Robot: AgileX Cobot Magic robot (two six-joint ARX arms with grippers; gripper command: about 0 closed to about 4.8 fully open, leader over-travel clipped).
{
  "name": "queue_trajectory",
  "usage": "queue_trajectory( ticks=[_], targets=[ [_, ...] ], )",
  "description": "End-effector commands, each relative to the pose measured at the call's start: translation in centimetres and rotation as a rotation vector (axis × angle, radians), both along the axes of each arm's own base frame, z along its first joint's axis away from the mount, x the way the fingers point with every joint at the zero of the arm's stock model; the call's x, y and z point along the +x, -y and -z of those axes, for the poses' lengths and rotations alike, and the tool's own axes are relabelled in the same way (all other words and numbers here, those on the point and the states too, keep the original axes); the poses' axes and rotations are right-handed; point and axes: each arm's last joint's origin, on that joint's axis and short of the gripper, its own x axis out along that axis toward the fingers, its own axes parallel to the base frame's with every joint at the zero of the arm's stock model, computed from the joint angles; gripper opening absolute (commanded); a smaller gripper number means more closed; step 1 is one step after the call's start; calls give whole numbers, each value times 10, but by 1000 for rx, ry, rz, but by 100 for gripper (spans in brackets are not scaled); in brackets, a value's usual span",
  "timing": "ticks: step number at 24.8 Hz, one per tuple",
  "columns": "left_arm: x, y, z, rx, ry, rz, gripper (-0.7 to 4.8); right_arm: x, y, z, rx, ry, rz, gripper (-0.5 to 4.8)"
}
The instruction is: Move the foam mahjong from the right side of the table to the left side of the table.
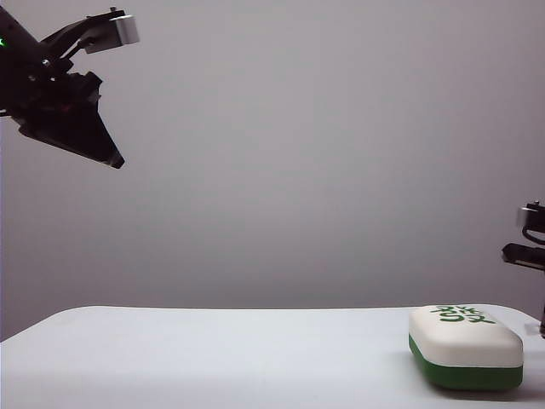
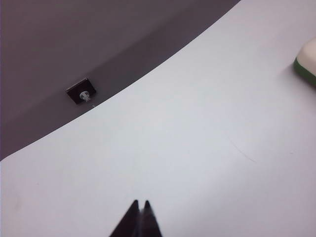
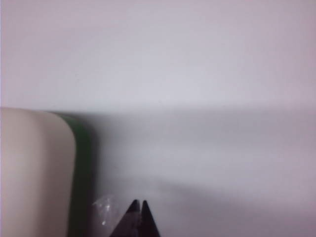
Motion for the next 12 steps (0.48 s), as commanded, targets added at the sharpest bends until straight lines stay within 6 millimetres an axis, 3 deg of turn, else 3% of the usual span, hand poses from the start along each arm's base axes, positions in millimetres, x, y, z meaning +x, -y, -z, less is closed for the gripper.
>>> queue_trajectory(
  ticks=[1, 12],
  targets=[
    [0, 0, -3, -11, 10, -1, -5, 6, -1, 0, 40, 42, 12, -9],
    [-1, 0, 0, -6, -24, 2, -5, 11, -5, 3, 66, 82, 7, -9]
  ],
)
